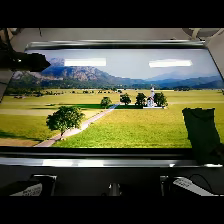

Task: Fold the shirts.

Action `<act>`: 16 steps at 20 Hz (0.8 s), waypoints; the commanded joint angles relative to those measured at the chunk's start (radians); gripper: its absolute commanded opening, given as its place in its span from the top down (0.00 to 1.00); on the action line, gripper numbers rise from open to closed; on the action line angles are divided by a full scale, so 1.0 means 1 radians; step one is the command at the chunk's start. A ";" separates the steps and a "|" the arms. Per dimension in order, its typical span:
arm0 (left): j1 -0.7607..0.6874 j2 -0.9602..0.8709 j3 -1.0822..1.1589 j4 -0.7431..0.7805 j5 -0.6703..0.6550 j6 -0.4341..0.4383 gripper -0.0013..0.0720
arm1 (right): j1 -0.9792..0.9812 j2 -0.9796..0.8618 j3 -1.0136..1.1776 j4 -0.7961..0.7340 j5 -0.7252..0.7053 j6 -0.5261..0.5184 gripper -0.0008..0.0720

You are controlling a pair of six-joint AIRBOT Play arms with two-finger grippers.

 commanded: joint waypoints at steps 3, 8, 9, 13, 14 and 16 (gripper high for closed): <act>0.000 0.006 0.091 -0.086 0.016 0.001 0.95 | 0.002 0.020 0.358 0.074 -0.030 -0.027 0.20; -0.030 -0.031 0.160 0.240 0.155 -0.057 0.95 | 0.244 0.020 0.827 0.182 -0.353 -0.198 0.24; -0.049 -0.066 0.159 0.392 0.112 -0.121 0.95 | 0.366 0.019 0.851 0.179 -0.365 -0.246 0.24; -0.066 -0.253 0.156 0.507 -0.261 -0.242 0.36 | 0.824 -0.084 0.847 0.061 -0.076 -0.136 0.23; -0.068 -0.286 0.147 0.474 -0.360 -0.241 0.00 | 0.883 -0.132 0.847 0.067 0.028 -0.133 0.22; -0.089 -0.260 0.047 0.446 -0.351 -0.213 0.00 | 0.962 -0.225 0.847 0.071 0.252 -0.126 0.20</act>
